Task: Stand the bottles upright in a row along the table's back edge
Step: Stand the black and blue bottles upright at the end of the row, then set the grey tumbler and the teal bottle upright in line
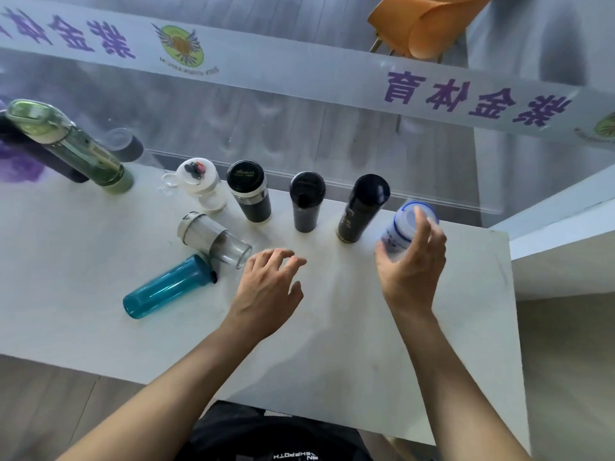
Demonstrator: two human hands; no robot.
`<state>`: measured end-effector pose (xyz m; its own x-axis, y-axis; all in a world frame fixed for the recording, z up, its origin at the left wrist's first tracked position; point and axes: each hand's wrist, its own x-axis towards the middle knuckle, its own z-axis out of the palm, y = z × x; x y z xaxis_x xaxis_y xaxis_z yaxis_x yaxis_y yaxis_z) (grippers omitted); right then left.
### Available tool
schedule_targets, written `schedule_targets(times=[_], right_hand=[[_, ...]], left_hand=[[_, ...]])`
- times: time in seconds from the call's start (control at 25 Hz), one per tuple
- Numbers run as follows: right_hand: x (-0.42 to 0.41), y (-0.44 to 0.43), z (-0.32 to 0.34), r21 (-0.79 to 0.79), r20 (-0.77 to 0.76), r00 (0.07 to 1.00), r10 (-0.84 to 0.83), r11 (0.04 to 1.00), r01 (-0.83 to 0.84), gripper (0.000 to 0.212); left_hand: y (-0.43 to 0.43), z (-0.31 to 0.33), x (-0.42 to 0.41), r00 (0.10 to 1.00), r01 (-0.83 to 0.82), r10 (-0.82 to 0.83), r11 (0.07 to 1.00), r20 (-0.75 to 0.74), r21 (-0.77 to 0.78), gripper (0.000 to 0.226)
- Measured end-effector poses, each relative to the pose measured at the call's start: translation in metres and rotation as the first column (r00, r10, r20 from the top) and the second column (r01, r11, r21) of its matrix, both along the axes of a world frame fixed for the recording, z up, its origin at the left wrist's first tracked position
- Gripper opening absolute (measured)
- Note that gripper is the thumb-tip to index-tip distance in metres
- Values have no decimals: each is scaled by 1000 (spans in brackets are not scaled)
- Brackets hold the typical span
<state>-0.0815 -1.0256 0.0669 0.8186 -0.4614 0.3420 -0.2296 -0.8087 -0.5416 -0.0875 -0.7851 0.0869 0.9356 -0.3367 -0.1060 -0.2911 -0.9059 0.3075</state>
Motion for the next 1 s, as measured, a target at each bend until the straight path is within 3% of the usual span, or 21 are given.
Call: schedule_targets(times=[0.16, 0.32, 0.56, 0.72, 1.0], right_hand=[[-7, 67, -7, 115, -67, 988, 137, 985, -129, 63], [-1, 137, -19, 245, -246, 896, 370, 918, -312, 56], [34, 226, -37, 211, -380, 721, 580, 813, -543, 52], [55, 270, -45, 104, -424, 652, 628, 749, -654, 51], [109, 302, -58, 97, -586, 601, 544, 783, -614, 62]], left_hand=[[45, -6, -1, 998, -55, 55, 998, -4, 13, 40], [91, -16, -9, 991, -131, 132, 991, -27, 36, 40], [163, -37, -27, 966, -226, 236, 969, -102, 98, 44], [205, -55, -24, 949, -273, 291, 951, -119, 148, 56], [224, -98, 20, 931, -264, 287, 956, -223, 130, 71]])
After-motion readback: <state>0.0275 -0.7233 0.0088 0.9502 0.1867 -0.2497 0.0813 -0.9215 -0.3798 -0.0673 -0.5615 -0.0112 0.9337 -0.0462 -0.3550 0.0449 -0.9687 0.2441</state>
